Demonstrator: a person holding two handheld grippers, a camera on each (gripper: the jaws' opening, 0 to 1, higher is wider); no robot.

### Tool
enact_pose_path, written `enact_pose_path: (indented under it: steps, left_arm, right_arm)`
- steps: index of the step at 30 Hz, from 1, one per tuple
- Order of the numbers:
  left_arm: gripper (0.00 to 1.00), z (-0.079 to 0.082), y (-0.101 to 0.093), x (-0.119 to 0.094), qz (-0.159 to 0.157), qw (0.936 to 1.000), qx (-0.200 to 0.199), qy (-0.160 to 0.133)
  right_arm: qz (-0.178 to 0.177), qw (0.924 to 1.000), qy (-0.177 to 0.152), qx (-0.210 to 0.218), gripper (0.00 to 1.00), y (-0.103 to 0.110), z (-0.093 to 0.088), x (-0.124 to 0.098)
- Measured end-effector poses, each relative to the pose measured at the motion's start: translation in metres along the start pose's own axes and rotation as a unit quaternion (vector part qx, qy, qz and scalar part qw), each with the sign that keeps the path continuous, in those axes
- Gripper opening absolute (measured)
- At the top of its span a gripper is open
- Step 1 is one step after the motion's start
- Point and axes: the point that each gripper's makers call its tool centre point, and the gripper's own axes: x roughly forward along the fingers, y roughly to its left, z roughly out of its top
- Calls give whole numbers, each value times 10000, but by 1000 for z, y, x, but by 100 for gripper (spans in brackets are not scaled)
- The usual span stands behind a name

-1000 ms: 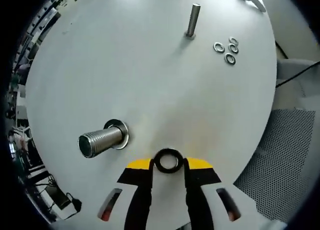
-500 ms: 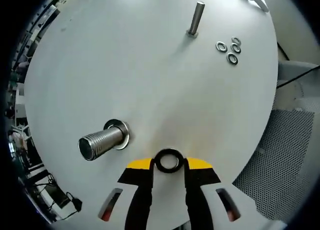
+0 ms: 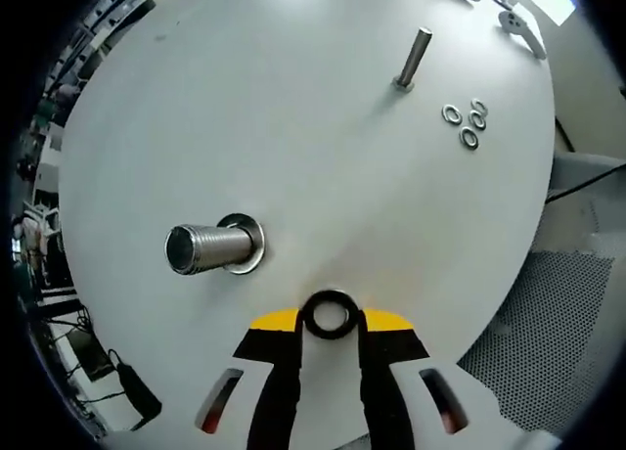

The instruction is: Place the washer onto the threaded stud by aligning its center hole with the stud, sliding it down to the base, and recovering from edge contact or off-axis alignment until the washer reaches the visible bottom stop.

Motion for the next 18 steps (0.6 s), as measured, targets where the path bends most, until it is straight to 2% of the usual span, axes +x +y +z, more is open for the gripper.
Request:
enact_pose_path:
  steps: [1, 3, 15, 18]
  left_arm:
    - [19, 1, -3, -1, -98, 9995, -297, -55]
    - [19, 1, -3, -1, -132, 9992, -374, -65]
    - [19, -1, -7, -7, 37, 9998, 190, -41]
    - [19, -1, -4, -9, 32, 9998, 186, -52]
  right_arm:
    - [1, 10000, 1, 0, 34, 0, 0, 0]
    - [-5, 10000, -5, 1, 34, 0, 0, 0]
    - [-2, 10000, -1, 19, 34, 0, 0, 0]
    - [2, 10000, -3, 29, 34, 0, 0, 0]
